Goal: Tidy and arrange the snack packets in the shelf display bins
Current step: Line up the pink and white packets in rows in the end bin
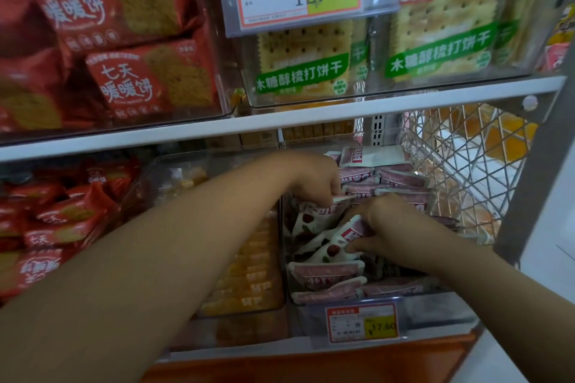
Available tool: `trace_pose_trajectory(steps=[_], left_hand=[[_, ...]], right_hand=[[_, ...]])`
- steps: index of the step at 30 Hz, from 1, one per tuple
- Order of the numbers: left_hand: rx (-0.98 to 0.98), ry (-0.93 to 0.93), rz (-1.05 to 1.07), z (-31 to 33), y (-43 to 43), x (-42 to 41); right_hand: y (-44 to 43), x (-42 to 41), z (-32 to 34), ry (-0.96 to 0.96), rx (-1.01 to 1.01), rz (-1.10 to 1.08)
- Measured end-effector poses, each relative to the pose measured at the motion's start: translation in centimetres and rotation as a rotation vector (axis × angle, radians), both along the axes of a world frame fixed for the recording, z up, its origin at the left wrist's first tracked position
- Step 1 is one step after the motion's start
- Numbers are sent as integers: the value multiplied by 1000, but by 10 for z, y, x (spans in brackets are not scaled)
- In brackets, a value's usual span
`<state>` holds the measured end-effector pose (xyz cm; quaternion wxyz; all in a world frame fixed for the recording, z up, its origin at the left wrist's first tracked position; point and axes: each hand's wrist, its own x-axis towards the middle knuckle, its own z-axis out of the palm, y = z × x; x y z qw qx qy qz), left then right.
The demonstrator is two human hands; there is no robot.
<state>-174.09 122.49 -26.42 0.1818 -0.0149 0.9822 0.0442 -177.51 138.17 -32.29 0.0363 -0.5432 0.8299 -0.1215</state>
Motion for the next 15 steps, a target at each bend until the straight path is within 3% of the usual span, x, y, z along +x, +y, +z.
trace_pose_trajectory(steps=[7, 15], left_hand=[[-242, -101, -15, -15, -1, 5], [-196, -43, -51, -25, -12, 10]], right_hand=[[2, 11, 0, 139, -14, 22], [7, 5, 4, 24, 104, 6]])
